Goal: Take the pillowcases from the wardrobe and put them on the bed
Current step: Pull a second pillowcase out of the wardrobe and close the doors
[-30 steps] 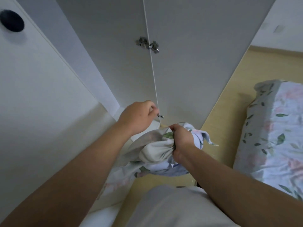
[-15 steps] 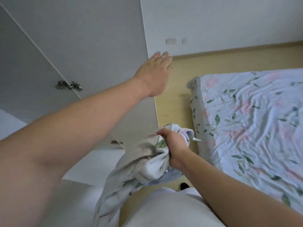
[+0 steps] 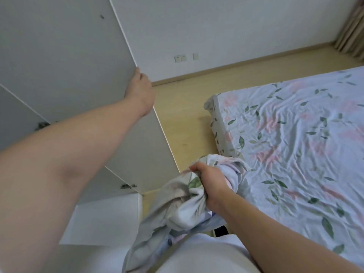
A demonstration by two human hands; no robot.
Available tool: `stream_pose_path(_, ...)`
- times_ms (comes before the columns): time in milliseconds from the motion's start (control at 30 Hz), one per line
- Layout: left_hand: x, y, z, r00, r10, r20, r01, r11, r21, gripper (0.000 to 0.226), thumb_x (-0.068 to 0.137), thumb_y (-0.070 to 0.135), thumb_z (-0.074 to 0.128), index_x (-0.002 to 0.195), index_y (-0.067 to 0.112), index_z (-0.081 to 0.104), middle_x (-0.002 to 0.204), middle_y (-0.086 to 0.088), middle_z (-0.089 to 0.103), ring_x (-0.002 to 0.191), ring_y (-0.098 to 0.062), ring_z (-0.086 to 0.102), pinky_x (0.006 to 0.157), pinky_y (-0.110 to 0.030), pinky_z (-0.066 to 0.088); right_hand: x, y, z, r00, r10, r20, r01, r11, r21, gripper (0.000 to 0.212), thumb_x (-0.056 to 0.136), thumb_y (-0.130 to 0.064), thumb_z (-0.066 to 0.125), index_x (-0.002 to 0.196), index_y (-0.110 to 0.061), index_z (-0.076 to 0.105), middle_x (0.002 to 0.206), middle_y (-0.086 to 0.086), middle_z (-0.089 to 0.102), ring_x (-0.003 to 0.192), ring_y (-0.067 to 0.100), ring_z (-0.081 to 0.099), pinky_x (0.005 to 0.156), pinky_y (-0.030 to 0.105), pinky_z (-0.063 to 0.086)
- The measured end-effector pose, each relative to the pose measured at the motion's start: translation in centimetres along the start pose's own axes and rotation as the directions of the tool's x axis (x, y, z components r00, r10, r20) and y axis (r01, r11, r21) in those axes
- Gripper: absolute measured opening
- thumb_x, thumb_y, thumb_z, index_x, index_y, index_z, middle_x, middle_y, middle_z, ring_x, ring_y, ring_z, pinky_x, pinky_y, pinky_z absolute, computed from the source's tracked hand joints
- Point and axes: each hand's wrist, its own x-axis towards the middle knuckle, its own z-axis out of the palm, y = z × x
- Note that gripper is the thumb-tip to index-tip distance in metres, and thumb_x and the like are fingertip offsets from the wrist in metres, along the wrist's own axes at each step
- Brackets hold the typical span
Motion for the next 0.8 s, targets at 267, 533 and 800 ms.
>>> stream_pose_path(267,0.3,-3.3,0.8,0.995,-0.053,-0.086,0.053,0.999,-0.004,0.064,0.093,0.033,0.036,0.153,0.012,0.034,0.165,-0.016,0.021,0.154,-0.038,0.009,0.121,-0.062,0.005,0.6,-0.2,-0.5,0.998,0.046,0.04,-0.051,0.988,0.144,0.037,0.054,-0.034,0.077,0.085,-0.014,0.068,0.089,0.014,0.069,0.083,0.032,0.069,0.1,0.058,0.053)
stream_pose_path(533,0.4,-3.0,-1.4,0.998,-0.059,0.031,0.056,0.994,0.089,0.055,0.094,0.036,0.034,0.141,0.016,0.054,0.149,-0.018,0.047,0.142,-0.042,0.032,0.119,-0.068,-0.001,1.6,-0.9,-0.4,0.996,0.004,0.089,-0.037,0.927,0.374,0.018,0.065,-0.021,0.072,0.074,-0.014,0.059,0.086,0.013,0.062,0.086,0.032,0.062,0.095,0.052,0.053)
stream_pose_path(800,-3.4,-2.0,-3.2,0.999,0.002,0.044,0.005,0.987,-0.161,0.033,0.087,0.022,0.046,0.11,0.02,0.07,0.114,-0.006,0.067,0.106,-0.028,0.058,0.093,-0.039,0.039,1.8,-2.0,3.0,0.979,-0.089,0.184,0.03,0.953,0.302,0.02,0.067,-0.023,0.072,0.079,-0.01,0.063,0.077,0.011,0.063,0.081,0.031,0.061,0.079,0.044,0.052)
